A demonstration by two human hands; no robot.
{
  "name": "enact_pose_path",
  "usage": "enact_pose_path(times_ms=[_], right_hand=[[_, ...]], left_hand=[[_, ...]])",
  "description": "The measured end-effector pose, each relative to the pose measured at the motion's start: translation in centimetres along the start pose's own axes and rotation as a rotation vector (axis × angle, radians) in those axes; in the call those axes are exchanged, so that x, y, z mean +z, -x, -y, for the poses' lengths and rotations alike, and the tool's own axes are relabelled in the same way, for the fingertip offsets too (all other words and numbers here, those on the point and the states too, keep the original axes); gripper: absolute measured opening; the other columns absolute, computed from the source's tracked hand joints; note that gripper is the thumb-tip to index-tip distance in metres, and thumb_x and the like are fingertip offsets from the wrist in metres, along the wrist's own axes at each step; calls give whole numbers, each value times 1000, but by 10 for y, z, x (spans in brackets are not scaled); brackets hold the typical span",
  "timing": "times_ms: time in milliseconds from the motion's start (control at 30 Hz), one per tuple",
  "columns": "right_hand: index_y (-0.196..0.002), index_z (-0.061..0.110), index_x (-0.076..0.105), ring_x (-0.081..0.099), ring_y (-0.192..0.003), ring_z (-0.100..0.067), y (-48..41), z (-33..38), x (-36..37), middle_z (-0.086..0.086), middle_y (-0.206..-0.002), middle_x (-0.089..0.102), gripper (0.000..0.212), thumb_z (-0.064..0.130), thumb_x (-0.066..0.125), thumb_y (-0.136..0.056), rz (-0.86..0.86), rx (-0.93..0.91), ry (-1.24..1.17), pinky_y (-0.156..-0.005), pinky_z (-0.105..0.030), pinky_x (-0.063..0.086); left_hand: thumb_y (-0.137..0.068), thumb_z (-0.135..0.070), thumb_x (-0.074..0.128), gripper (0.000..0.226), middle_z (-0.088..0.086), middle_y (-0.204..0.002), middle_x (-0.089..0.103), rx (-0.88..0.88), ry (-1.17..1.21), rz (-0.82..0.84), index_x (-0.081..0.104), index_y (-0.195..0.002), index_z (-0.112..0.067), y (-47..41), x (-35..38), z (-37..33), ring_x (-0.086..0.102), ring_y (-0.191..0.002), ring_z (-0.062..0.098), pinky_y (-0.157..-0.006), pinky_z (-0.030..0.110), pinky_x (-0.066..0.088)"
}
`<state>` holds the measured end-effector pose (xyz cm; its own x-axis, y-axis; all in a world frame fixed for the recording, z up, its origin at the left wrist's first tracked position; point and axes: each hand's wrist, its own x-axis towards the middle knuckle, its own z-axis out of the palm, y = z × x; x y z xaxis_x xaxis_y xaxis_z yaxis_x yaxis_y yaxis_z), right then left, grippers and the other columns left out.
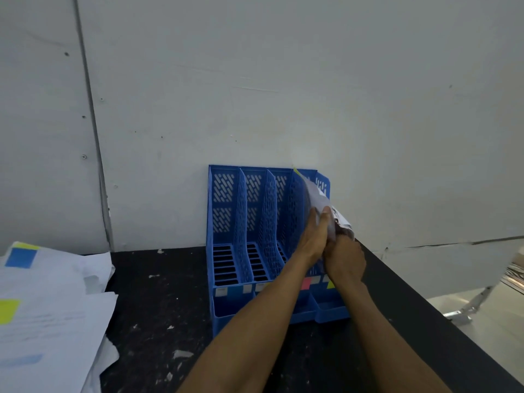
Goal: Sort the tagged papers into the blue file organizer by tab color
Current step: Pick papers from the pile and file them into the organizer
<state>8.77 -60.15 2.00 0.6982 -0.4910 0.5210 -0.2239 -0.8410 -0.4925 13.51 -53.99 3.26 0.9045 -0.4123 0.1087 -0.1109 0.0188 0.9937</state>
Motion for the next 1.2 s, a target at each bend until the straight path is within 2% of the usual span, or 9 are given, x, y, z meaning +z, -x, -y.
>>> enact_pose_path(times_ms=[133,200,367,533,633,767,933,1100,1200], right_hand=[[-108,4,55,65,-83,-30,-2,-6,1,-16,-100,66,18,15,52,-94,-59,-17,-239,-63,-29,45],[-107,3,57,64,-83,-26,2,-3,0,-15,-101,66,21,15,59,-90,-54,-40,-288,-64,-26,44],[-102,9,55,53,-79,-14,15,17,-10,-6,-94,60,22,19,67,-87,-213,-148,-358,-61,-15,36],[-98,6,55,43,-59,0,33,62,-14,-7,-90,57,18,10,67,-85,-275,-263,-376,-60,-7,36],[-92,10,54,45,-57,-4,51,103,-7,-2,-81,54,12,14,64,-89,-233,-329,-430,-54,-16,38],[-84,13,56,55,-60,-8,97,170,11,2,-70,57,11,15,64,-90,-19,-451,-560,-54,-22,46],[-74,16,58,57,-62,-13,176,244,45,1,-69,61,25,35,63,-90,445,-269,-499,-67,-37,55],[-128,6,51,59,-108,-27,247,279,76,-12,-127,58,71,56,66,-81,884,46,-150,-85,-34,51],[-122,7,55,62,-104,-28,270,289,85,-11,-120,62,60,40,77,-77,827,96,-186,-78,-34,54]], left_hand=[[-61,-99,23,108,12,-156,28,-55,11,58,19,-150,-38,1,0,-1,33,-139,37,-114,55,28],[-75,-88,21,94,7,-156,29,-4,5,2,17,-152,-35,7,-5,-6,34,-139,30,-115,47,28],[-103,-37,27,44,11,-132,55,144,-67,-246,50,-133,-16,13,-32,-9,51,-122,27,-104,46,41],[-104,-21,32,38,6,-116,61,177,-130,-344,48,-137,-15,40,-77,-23,62,-102,22,-93,42,51],[-103,-19,35,37,7,-114,63,203,-225,-391,52,-134,-12,61,-122,-29,64,-98,23,-89,40,53],[-99,-15,42,32,13,-117,67,267,-493,-505,63,-122,-6,110,-209,-34,63,-103,26,-92,36,51],[-91,-7,48,28,9,-110,71,195,-701,-733,70,-107,-8,196,-322,-14,64,-103,25,-91,32,49],[-90,-7,45,34,7,-123,62,-171,-857,-894,65,-116,-14,293,-412,26,52,-119,25,-96,32,40],[-85,-3,46,37,6,-120,63,-316,-900,-877,66,-114,-13,338,-440,50,56,-115,23,-90,30,44]])
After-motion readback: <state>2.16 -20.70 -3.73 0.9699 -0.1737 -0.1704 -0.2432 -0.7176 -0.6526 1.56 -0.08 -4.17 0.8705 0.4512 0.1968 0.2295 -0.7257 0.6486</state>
